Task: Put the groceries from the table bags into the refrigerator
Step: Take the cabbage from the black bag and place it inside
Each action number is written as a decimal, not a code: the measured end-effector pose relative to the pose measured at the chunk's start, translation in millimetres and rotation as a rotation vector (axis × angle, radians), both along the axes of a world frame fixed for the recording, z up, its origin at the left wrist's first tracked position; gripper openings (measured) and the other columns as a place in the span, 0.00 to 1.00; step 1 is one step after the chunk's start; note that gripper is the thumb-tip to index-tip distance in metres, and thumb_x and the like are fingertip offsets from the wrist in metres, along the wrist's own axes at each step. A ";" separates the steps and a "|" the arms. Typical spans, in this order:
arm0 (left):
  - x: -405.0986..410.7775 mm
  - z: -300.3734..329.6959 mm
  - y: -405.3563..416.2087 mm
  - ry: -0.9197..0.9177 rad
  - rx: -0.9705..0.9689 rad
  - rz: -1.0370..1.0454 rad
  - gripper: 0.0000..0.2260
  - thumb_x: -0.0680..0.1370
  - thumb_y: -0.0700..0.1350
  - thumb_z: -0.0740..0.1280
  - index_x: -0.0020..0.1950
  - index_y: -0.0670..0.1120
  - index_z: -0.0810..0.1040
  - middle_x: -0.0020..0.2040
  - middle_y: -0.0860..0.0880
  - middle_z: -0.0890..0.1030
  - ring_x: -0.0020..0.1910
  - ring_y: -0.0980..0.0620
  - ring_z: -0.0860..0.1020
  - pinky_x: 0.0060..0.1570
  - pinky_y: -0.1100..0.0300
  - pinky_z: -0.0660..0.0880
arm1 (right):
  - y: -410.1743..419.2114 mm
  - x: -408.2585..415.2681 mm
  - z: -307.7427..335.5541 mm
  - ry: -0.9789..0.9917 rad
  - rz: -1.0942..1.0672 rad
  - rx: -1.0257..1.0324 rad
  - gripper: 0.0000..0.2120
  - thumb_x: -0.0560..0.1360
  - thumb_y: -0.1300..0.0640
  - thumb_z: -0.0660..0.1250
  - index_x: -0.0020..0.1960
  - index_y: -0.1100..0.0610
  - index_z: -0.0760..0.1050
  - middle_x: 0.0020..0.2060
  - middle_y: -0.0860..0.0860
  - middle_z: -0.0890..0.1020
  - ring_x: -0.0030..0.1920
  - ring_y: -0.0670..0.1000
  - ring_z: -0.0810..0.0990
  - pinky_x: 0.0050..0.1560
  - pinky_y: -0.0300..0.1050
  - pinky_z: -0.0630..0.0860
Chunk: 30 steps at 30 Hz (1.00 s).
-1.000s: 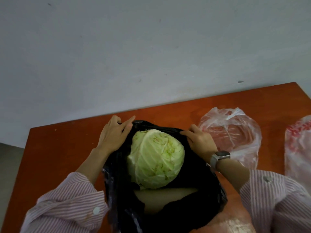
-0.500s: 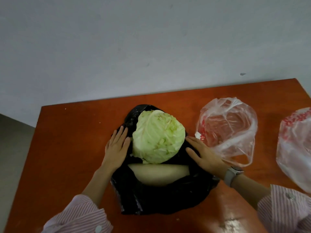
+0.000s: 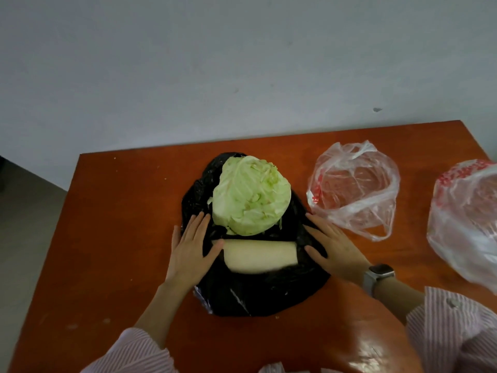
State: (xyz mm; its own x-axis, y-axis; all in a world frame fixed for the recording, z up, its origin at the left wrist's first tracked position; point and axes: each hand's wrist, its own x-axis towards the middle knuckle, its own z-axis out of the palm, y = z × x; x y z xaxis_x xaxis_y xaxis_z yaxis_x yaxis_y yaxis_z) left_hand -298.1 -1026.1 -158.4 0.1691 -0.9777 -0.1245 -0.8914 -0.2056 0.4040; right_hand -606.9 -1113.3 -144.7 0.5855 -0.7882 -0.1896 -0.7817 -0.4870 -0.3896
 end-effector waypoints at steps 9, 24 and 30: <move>-28.6 54.8 -82.7 0.430 -0.203 0.183 0.34 0.75 0.62 0.53 0.76 0.47 0.51 0.77 0.49 0.51 0.75 0.53 0.49 0.72 0.53 0.51 | -53.7 85.7 50.8 -0.480 -0.228 0.015 0.27 0.78 0.45 0.54 0.74 0.53 0.55 0.75 0.49 0.53 0.74 0.48 0.52 0.69 0.44 0.53; -88.9 54.1 -95.9 0.567 -0.342 0.074 0.22 0.76 0.46 0.66 0.69 0.51 0.67 0.69 0.56 0.64 0.69 0.61 0.61 0.67 0.66 0.59 | -48.5 51.6 32.3 -0.529 -0.493 0.184 0.28 0.76 0.43 0.58 0.73 0.45 0.54 0.68 0.53 0.59 0.67 0.54 0.65 0.65 0.50 0.65; -85.2 43.6 -102.7 0.549 -0.109 0.104 0.37 0.65 0.67 0.64 0.71 0.53 0.62 0.68 0.57 0.61 0.68 0.58 0.58 0.65 0.60 0.56 | -57.7 34.6 16.7 -0.677 -0.452 0.144 0.26 0.76 0.42 0.51 0.72 0.41 0.47 0.74 0.51 0.52 0.74 0.48 0.52 0.71 0.45 0.53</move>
